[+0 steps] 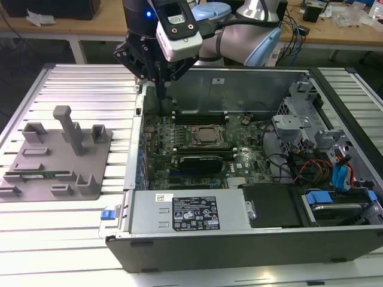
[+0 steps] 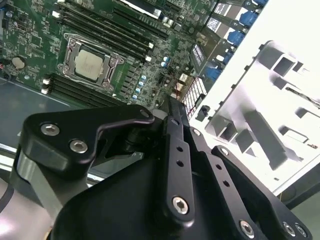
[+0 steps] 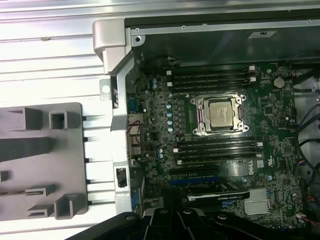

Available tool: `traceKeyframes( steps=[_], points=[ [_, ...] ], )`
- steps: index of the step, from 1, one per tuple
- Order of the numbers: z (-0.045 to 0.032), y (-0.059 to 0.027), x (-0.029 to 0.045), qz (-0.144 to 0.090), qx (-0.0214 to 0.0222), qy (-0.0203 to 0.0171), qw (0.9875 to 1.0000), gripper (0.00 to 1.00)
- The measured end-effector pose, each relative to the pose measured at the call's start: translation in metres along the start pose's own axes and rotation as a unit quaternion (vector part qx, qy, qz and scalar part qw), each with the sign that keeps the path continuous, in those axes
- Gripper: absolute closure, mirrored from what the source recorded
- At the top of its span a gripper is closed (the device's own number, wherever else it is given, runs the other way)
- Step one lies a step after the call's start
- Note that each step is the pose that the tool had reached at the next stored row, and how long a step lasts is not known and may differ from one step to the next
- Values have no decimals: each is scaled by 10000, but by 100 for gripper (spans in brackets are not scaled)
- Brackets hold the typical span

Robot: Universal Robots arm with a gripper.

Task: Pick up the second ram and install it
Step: 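Reach for the second ram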

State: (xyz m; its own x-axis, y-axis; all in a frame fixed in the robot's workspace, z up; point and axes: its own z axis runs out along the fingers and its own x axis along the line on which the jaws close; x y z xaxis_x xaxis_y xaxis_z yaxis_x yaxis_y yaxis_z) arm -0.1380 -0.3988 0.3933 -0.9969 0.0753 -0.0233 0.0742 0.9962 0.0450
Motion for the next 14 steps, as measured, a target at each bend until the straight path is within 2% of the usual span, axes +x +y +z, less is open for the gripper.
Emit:
traceKeyframes(
  steps=[8, 14],
  points=[
    [-3, -7, 92, 0, 0, 0, 10000, 92],
    [-6, -17, 228, 0, 0, 0, 10000, 92]
  ],
)
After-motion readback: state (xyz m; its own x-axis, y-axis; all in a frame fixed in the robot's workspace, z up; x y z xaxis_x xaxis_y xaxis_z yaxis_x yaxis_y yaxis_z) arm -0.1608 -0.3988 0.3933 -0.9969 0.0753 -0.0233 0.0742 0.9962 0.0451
